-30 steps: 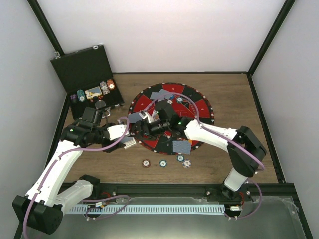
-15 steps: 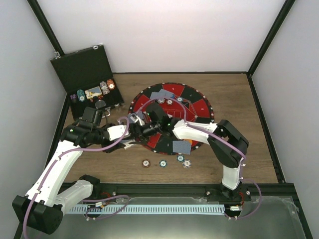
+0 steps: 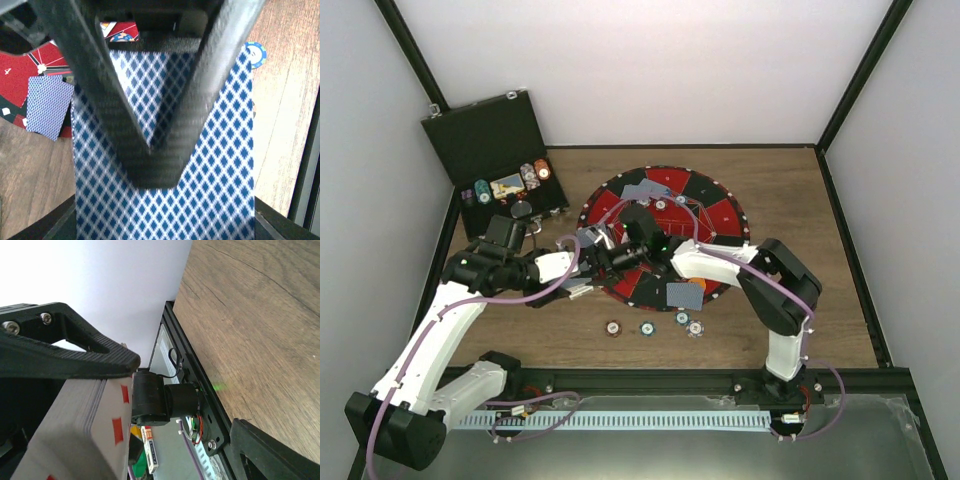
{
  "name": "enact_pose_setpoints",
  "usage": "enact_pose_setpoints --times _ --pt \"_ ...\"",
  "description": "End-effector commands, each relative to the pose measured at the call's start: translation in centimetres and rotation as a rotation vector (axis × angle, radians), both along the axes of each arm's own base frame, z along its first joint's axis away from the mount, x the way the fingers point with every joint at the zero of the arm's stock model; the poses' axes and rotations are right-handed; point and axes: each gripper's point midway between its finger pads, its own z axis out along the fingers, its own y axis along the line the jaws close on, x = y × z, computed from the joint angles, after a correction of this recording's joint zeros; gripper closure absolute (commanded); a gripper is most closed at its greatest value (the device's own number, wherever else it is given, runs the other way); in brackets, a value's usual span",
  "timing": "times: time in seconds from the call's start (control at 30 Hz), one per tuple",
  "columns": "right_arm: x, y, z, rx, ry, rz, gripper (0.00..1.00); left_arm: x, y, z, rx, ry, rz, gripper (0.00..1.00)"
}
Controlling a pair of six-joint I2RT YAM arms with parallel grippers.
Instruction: Distribute texas hold em gaming equipment
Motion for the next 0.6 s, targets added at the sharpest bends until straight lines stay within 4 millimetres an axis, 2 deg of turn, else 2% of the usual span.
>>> enact_pose_setpoints --times 0.0,0.1,0.2,0.43,0.57 --pt "1.7 -2.7 -2.5 -0.098 0.025 -0.095 0.26 0.0 -0.8 1.7 -0.046 -0.052 -0.042 0.82" --pt "1.9 -3.5 -2.2 -0.097 0.019 -0.110 0.30 0.0 -0.8 1.6 -0.047 -0.049 -0.042 0.82" --pt "1.9 -3.7 -1.1 -0.077 0.007 -0.115 0.37 0.0 -0.8 1.6 -0.046 -0.048 -0.042 0.82" --pt "1.3 -4.0 3.2 0.032 -0.009 -0.108 0.68 0.0 -0.8 1.5 -0.046 -0.048 -0.040 0.82" --pt "1.3 -4.9 4.3 0.051 -0.019 -0.122 0.85 0.0 -0.7 1.3 -0.042 -0.047 -0.039 0.82"
